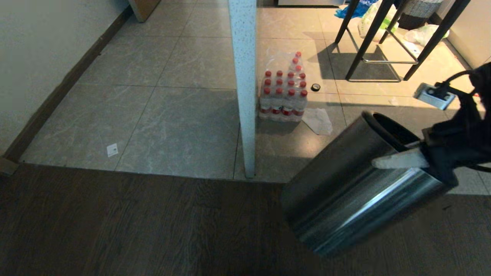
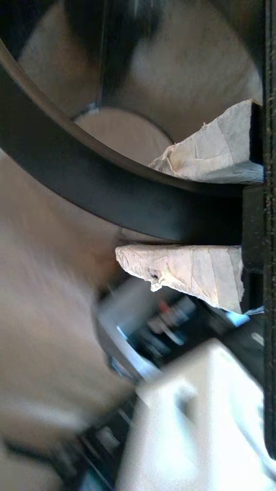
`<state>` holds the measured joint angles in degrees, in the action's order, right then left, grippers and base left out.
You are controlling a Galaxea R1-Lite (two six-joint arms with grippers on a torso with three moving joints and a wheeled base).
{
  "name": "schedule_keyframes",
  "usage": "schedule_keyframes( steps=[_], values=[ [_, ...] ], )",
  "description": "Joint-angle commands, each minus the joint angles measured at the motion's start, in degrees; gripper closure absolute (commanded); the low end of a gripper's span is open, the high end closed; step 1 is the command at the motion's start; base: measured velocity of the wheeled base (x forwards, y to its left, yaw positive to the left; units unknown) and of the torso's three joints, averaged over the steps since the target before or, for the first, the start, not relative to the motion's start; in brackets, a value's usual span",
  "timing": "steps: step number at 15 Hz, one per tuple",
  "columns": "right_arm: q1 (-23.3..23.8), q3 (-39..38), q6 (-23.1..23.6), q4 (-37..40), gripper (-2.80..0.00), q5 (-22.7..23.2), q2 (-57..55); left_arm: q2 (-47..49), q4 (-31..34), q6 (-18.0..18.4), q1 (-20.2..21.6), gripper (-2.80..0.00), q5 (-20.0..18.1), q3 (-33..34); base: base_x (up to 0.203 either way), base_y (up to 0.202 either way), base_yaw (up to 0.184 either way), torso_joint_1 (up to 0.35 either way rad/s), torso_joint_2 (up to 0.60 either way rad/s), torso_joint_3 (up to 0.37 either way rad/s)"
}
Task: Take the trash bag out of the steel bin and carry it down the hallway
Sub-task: Place the outer trash can on the ground
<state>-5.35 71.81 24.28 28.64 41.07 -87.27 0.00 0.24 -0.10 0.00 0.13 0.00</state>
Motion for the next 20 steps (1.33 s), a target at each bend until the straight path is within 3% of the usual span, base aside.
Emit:
schedule_keyframes(
  steps=[1,3,5,11,13,16,20],
  values=[
    [-1.83,2.51,-3.39,-4.18,0.00,-2.67,-7.98,0.00,0.02,0.01,0.00,0.00,0.04,0.00,0.000,0.000,0.000,0.000,0.00,0.000],
    [-4.02,4.94,-6.65,-11.88,0.00,-8.80,-14.19,0.00,0.02,0.01,0.00,0.00,0.04,0.00,0.000,0.000,0.000,0.000,0.00,0.000],
    [-5.67,9.46,-10.38,-15.28,0.00,-11.82,-20.02,0.00,0.02,0.01,0.00,0.00,0.04,0.00,0.000,0.000,0.000,0.000,0.00,0.000],
    [-7.96,21.12,-11.81,-20.80,0.00,-12.84,-33.16,0.00,0.02,0.01,0.00,0.00,0.04,0.00,0.000,0.000,0.000,0.000,0.00,0.000],
    [-7.91,22.00,-11.50,-27.80,0.00,-13.98,-36.53,0.00,0.02,0.01,0.00,0.00,0.04,0.00,0.000,0.000,0.000,0.000,0.00,0.000],
    [-7.84,22.46,-11.50,-34.79,0.00,-26.35,-42.39,0.00,0.02,-0.08,0.00,0.00,0.04,0.00,0.000,0.000,0.000,0.000,0.00,0.000],
    [-7.85,28.23,-11.38,-38.13,0.00,-30.83,-49.60,0.00,0.02,-0.04,0.00,0.00,0.04,0.00,0.000,0.000,0.000,0.000,0.00,0.000]
  ],
)
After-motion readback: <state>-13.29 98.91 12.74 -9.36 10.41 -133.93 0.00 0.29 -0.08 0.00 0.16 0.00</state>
